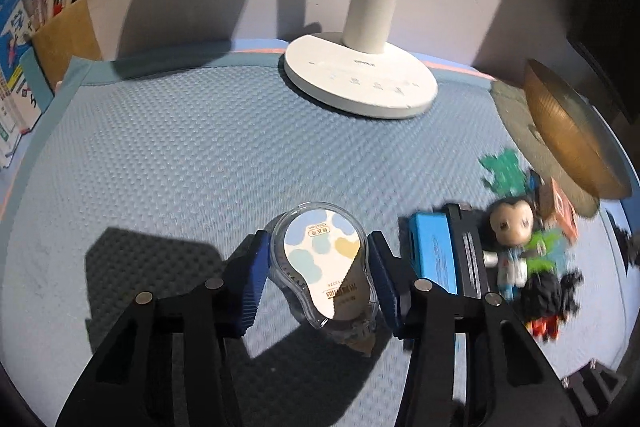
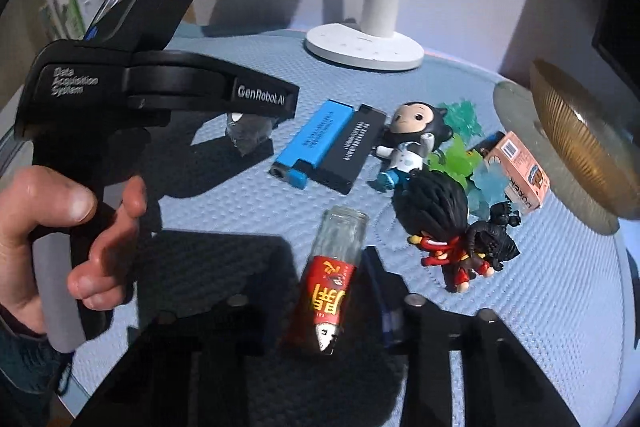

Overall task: Organize rigid objects
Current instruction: 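Grasp the correction tape with left tool while right tool grasps red lighter, then carry correction tape and lighter into the amber bowl and release both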

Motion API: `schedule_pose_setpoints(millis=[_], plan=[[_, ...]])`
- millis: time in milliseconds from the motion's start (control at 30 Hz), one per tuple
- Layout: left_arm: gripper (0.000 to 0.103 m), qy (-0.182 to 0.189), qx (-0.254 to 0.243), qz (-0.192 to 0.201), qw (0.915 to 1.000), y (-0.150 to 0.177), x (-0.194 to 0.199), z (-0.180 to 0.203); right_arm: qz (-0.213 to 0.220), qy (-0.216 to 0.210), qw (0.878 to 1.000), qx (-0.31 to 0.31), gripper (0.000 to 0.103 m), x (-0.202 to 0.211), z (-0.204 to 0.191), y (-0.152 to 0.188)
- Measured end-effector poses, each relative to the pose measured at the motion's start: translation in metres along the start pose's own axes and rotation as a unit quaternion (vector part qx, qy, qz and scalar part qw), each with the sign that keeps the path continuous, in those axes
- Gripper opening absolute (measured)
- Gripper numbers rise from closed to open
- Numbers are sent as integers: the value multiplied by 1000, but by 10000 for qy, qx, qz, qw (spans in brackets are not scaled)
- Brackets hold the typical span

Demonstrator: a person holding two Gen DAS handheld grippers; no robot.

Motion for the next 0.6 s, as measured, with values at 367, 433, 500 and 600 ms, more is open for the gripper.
schedule_pose_setpoints(millis=[367,433,500,600], plan=[[46,638,-655,-134,9957,69,71,10,12,-482,9986,-227,22,43,35,39],[46,751,-691,-127,9947,79,79,12,-24,-458,9986,-247,22,51,41,50],[47,707,-710,-72,9949,84,84,13,-64,-462,9985,-296,23,51,46,54],[58,724,-601,-93,9955,88,90,11,-85,-482,9981,-366,38,54,46,54]])
Point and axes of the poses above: each gripper's, at about its wrist camera, not at the fingertips, and x roughly against the way its jaws point, z to its right, y to its underside, the point moved 2 cm from there along -x, roughly the way its jaws point, and after that the axes turned 9 degrees about z, right-handed, at the moved point
